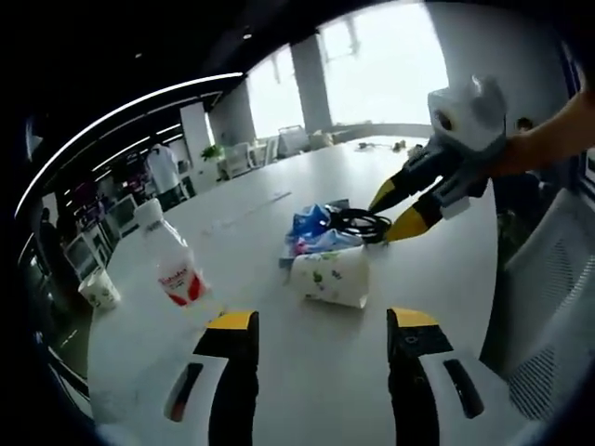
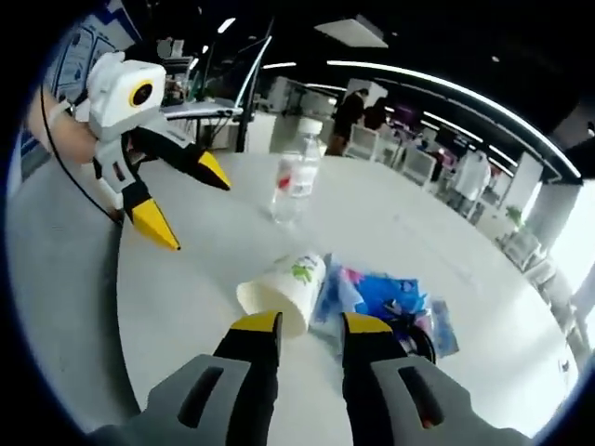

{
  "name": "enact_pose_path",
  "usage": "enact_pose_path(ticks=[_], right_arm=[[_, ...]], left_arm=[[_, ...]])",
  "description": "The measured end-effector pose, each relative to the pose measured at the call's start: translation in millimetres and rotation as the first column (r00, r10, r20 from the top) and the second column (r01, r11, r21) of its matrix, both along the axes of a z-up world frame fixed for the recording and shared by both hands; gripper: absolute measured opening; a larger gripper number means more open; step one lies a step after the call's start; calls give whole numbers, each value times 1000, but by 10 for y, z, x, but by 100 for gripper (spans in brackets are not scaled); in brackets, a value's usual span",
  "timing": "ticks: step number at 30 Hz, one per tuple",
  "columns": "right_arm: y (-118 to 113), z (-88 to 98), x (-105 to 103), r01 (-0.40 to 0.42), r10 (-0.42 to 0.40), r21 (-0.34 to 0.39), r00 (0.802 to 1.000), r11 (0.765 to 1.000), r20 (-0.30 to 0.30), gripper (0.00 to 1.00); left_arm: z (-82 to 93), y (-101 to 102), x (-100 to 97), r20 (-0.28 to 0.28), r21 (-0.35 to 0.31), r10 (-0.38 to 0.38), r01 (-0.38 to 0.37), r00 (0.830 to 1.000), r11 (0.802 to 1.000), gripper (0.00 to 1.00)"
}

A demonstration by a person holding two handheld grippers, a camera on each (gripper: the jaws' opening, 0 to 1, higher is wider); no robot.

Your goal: Arrange the tabletop items into an orderly group along one side of the table until the central work area is clear of visible clutter.

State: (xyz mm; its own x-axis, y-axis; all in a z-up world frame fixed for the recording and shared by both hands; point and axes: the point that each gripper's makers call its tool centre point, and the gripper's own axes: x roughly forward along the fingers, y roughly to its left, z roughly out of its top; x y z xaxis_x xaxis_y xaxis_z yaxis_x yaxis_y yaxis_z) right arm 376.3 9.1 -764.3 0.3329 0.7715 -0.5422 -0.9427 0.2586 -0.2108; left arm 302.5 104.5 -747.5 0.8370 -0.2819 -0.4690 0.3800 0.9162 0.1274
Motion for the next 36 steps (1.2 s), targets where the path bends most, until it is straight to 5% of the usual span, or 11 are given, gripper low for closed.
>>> enact_pose_path(ticks=[10,36], right_arm=[[24,-293,85,-3,2,-56,1000,998,-12,15],[150,-380,126,-4,4,-60,1000,998,-2,8]], left_arm=[[-92,41,-54,-27,-7,25,-25,999,1000,50],[-182,113,-79,-55,-22,55,-56,997,998,48]])
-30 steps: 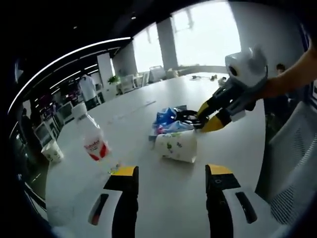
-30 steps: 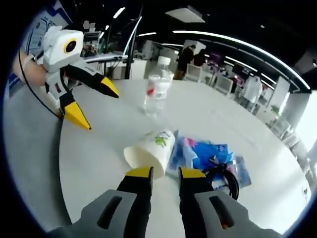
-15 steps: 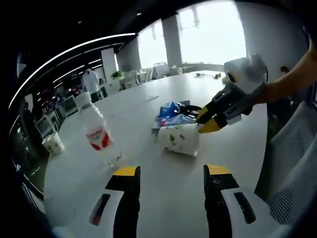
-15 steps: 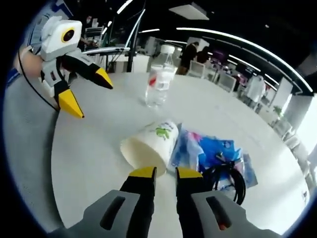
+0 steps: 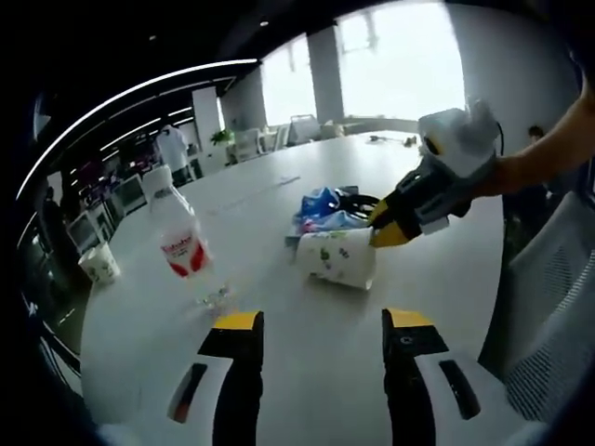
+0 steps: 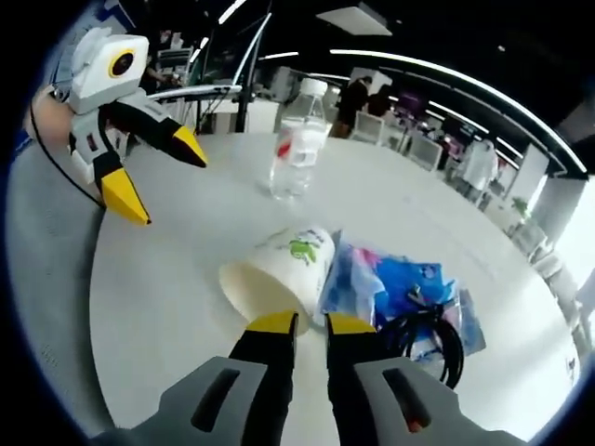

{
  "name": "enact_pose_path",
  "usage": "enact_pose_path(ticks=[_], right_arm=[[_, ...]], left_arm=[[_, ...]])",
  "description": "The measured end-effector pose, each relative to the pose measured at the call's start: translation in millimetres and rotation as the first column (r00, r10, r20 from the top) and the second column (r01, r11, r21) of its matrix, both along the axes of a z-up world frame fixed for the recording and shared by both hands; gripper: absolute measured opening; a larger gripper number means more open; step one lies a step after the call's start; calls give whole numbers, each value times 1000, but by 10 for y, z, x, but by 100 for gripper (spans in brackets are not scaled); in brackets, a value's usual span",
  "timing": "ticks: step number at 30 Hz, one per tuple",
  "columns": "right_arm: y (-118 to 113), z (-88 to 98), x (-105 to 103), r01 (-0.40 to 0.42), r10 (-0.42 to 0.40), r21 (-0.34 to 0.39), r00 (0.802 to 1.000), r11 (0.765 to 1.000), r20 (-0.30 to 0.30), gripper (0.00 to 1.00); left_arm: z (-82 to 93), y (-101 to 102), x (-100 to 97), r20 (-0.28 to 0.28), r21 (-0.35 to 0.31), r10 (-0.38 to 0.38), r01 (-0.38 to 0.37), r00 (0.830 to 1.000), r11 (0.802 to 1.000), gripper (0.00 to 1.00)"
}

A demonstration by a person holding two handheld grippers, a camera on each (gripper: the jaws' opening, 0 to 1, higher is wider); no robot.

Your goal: Arrange the tabletop items into an orderly group along one side of the table until the central work area is clear of visible clutter.

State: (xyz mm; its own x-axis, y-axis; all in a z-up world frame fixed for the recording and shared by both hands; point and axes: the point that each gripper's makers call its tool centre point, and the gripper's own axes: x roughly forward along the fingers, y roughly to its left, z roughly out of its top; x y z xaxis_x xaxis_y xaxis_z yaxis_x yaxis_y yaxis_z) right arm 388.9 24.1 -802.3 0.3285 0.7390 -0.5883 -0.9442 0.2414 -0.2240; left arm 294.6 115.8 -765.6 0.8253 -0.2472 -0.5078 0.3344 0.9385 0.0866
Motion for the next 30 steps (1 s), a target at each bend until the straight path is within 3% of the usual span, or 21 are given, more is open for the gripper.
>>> enact_pose_path(ticks=[16,30], right_arm=[[16,0,48,9,-8,-22,1000,1000,29,0],[7,35,94,23,-22,-23,999,999,29,0]], left_arm=[[-30,13,-1,-8,-6,5,-5,1000,1000,48],[-40,14,-7,-8,-11,8,-8,1000,1000,48]])
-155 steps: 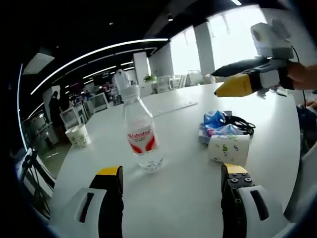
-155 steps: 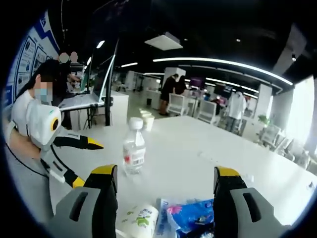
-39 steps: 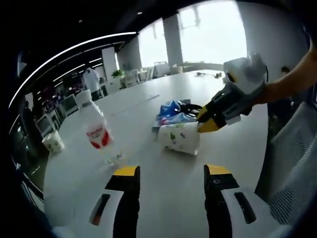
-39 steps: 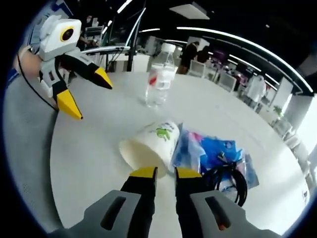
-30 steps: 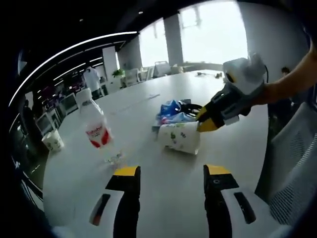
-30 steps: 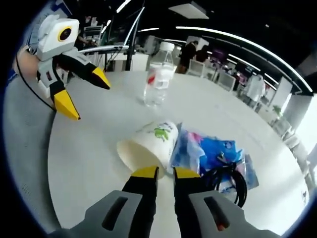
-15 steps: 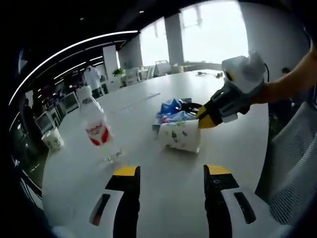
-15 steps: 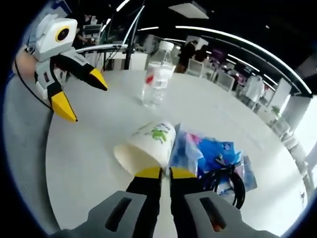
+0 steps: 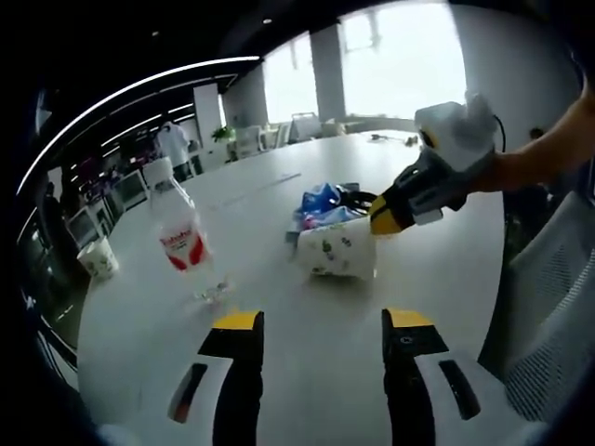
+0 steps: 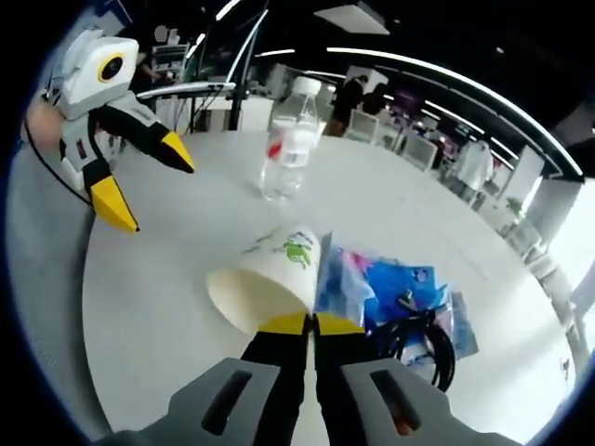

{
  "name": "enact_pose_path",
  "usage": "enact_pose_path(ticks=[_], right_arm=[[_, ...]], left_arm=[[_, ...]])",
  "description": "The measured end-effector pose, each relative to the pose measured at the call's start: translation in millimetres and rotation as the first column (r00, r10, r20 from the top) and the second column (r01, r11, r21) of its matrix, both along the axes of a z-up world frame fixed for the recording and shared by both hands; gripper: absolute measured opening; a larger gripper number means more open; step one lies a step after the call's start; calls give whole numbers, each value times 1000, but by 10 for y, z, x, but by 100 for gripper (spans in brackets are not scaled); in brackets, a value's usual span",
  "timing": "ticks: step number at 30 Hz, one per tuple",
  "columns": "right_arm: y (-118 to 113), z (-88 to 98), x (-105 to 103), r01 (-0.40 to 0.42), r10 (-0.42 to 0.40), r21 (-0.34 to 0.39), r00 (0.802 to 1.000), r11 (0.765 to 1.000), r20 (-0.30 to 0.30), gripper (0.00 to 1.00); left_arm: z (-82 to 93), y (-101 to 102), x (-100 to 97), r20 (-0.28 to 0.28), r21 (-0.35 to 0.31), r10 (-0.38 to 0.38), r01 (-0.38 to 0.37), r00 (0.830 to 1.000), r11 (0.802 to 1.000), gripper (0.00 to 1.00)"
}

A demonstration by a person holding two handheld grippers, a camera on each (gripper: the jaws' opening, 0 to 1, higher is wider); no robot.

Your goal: Arrange the tabletop items into an orderly group along one side of the table until the central work area is clear of visible clutter.

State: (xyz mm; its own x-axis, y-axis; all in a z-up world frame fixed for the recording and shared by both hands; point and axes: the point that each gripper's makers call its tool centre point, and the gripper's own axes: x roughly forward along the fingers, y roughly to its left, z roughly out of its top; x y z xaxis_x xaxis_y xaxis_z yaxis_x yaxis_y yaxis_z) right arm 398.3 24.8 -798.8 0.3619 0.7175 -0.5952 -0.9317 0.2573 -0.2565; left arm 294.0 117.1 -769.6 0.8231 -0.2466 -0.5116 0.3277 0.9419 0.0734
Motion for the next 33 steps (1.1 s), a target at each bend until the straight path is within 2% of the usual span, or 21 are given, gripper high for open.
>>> enact_pose_path(ticks=[5,8,13,18,21,22,24,25,27,28,33], right_arm=[[-11,13,16,6,-6,0,1000,1000,-14,0],[-9,43,7,8,-8,1,999,1000,-40,0],[-18,47,5,25,-25,-6,997,1000,-76,0],[7,98,-9,36,-35,3,991,999,-126,0],[17,71,-110,23,-26,-14,975,1000,-222,0],[10,71,-139,48,-51,-18,960,999,-274,0],[-10,58,-219,41,-54,-44,935,998,-351,0],[-1,84,-195,33,-45,-39,940,999,-338,0],[-40,73,-230,17,-46,-83,930,996,-364,0],[-16,96,-200,11,-37,-74,933,997,-357,0],[-9,151,-204,4,-40,-90,914,996,-403,0]], left_arm=[[-4,-13,0,2,14,-12,12,1000,1000,48],[-26,-28,-8,-3,-4,-12,12,1000,1000,48],[-54,-36,-21,4,12,-25,25,1000,1000,48],[-53,-61,4,15,58,-58,57,998,997,48],[-22,-72,33,34,97,-83,79,996,992,48],[-8,-87,43,44,107,-95,90,994,990,48],[13,-107,61,59,144,-125,116,990,983,48],[15,-116,68,62,164,-140,129,988,978,48],[18,-145,79,67,193,-170,155,983,969,48],[23,-164,87,74,194,-175,158,982,968,48],[17,-213,115,76,217,-206,186,976,958,47]])
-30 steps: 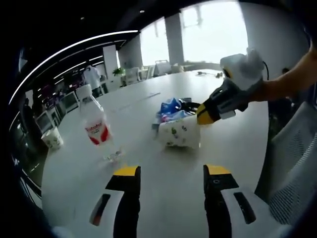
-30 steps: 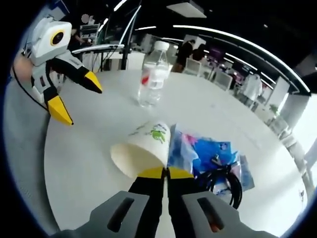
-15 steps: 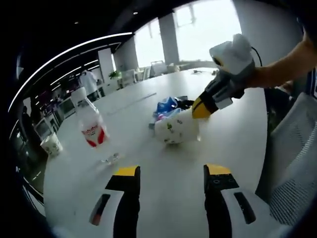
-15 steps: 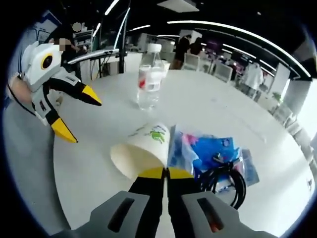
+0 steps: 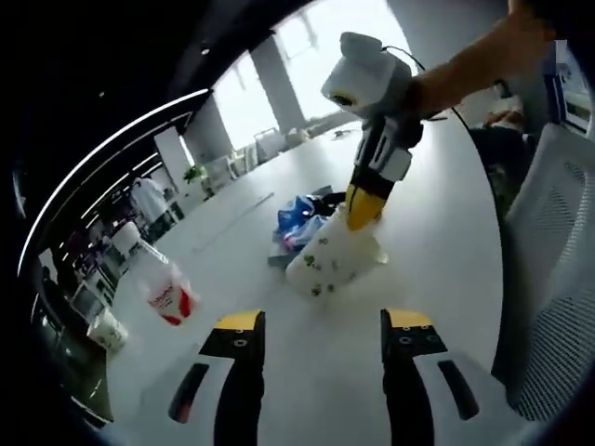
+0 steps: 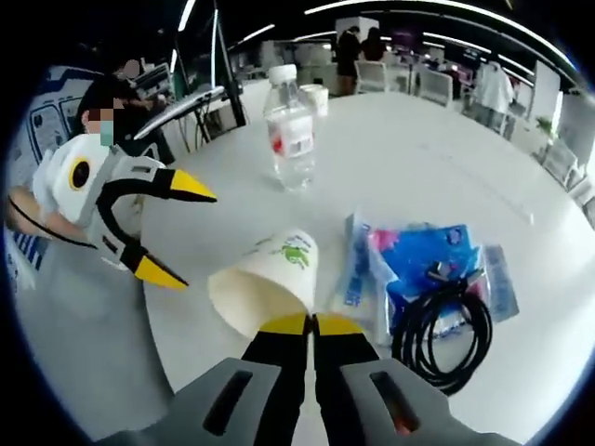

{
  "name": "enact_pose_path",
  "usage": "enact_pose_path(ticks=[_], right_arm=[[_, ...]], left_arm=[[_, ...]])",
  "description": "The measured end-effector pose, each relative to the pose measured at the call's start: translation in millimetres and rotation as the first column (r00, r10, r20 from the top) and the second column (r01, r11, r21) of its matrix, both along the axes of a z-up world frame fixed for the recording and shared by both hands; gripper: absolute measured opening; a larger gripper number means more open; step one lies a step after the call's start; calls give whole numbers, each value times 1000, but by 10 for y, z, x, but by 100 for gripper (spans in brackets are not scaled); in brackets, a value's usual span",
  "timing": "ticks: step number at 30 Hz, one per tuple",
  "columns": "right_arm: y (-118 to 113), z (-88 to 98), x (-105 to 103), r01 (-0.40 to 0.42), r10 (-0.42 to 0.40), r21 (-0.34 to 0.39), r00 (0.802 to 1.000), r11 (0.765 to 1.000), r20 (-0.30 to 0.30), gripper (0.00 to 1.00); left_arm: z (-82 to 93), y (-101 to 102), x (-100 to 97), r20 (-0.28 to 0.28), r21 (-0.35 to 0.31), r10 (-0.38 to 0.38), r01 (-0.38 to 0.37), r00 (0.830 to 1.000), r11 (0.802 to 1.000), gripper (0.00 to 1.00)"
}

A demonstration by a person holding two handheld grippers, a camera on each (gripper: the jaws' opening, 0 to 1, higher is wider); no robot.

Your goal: Arrange the tabletop items into an orderly group along one side of the table until the central work area is clear of visible clutter.

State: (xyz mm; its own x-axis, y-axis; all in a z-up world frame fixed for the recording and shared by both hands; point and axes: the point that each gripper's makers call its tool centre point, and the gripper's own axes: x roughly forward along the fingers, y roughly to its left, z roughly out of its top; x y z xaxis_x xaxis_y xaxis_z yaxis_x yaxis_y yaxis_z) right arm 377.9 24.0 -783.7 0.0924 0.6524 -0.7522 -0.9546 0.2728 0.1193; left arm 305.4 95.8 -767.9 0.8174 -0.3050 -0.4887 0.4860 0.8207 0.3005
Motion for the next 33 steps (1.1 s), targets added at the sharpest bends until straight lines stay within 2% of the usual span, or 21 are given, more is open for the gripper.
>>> enact_pose_path(ticks=[4,8,10,11,12,13,16,20,22,24,28,33], right_arm=[[51,69,10,4,-4,-1,999,1000,-50,0],[86,89,16,-36,30,-69,996,997,-85,0],[129,112,13,-52,45,-75,995,996,-92,0],[129,110,-11,-63,52,-97,992,993,-117,0],[157,120,0,-69,58,-96,992,993,-114,0],[145,110,-32,-84,65,-126,987,988,-146,0],[192,108,-9,-119,96,-150,983,981,-154,0],[228,100,62,-171,148,-189,980,967,-132,0],[247,98,66,-176,148,-202,978,963,-148,0],[281,109,85,-187,162,-199,977,962,-136,0],[284,107,77,-215,178,-235,969,948,-170,0],[317,170,73,-257,219,-270,962,928,-164,0]], left_arm=[[-4,-19,17,3,1,-8,8,1000,1000,46],[-30,-11,18,-1,-11,0,0,1000,1000,46],[-29,-8,20,3,-10,2,-2,1000,1000,46],[-30,-6,22,4,-11,2,-2,1000,1000,46],[-30,-5,23,4,-12,4,-4,1000,1000,46],[-30,7,28,7,-9,8,-8,1000,1000,46],[-24,36,34,12,-26,25,-25,1000,999,46],[-34,72,12,12,-33,40,-40,999,999,46],[-41,88,-7,9,-37,49,-49,999,998,46],[-45,97,-20,9,-39,55,-54,998,998,46],[-59,106,-26,4,-42,62,-62,998,997,46],[-41,138,-17,10,-47,75,-74,997,996,45]])
